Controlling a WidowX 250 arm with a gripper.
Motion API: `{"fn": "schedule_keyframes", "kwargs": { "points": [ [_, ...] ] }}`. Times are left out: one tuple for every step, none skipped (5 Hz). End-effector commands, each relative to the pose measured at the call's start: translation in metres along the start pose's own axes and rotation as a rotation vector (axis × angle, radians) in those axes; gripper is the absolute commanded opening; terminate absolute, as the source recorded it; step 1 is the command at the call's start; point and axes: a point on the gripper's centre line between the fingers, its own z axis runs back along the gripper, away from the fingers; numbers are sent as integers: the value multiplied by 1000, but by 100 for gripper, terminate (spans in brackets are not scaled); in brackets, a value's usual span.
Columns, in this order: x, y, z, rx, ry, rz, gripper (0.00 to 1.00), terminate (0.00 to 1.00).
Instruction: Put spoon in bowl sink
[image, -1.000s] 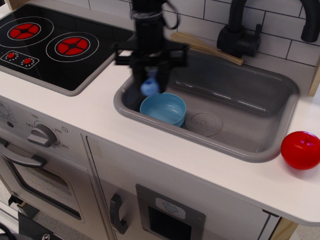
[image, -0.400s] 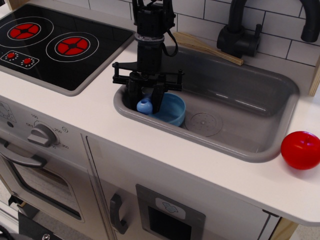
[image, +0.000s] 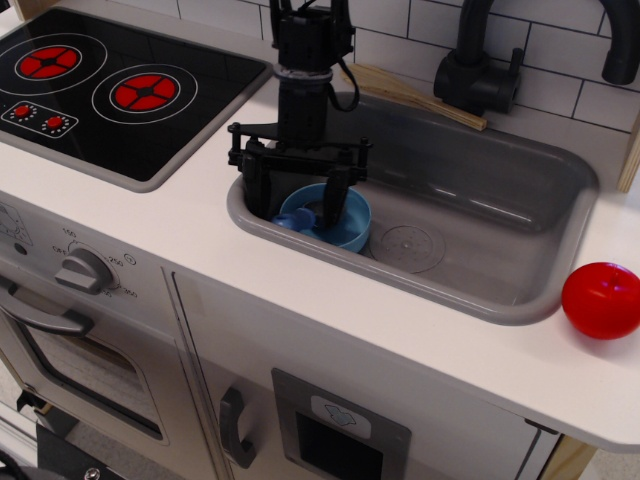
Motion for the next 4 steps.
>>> {"fn": "schedule_keyframes", "kwargs": {
  "points": [
    [2,6,85,-64,-220,33,100,0],
    [5,2,94,-93,-342,45,100,0],
    [5,2,94,-93,-342,45,100,0],
    [5,2,94,-93,-342,45,100,100]
  ]
}}
